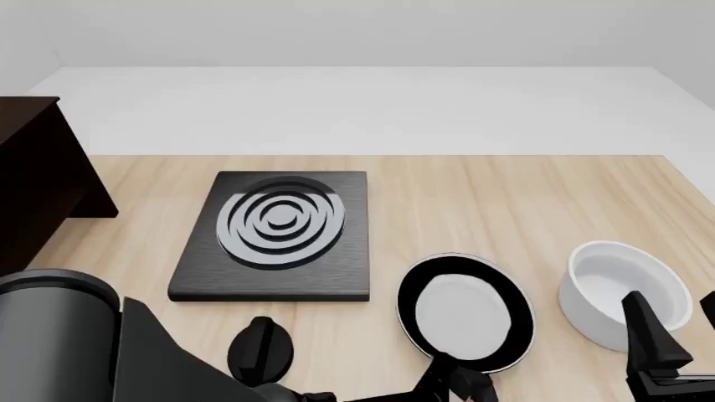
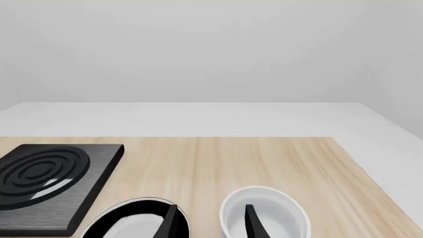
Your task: Put the frying pan under the cabinet shelf.
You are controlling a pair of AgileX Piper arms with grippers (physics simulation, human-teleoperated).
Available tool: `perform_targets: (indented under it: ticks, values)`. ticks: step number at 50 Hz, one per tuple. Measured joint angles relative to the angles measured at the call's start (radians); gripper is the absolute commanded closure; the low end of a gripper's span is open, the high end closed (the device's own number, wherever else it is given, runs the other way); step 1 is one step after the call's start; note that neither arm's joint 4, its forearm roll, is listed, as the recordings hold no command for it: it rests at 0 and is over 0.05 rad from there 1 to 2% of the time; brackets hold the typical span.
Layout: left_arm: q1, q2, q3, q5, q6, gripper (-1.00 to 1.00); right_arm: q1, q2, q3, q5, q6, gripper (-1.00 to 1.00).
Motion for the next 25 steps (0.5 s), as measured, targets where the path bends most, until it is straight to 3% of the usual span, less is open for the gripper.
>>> perform_targets:
  ticks: [25]
  values:
    - [0.000, -0.015, -0.108, 0.219, 0.049, -1.00, 0.000, 0.000, 0.000, 0.000, 0.000, -1.00]
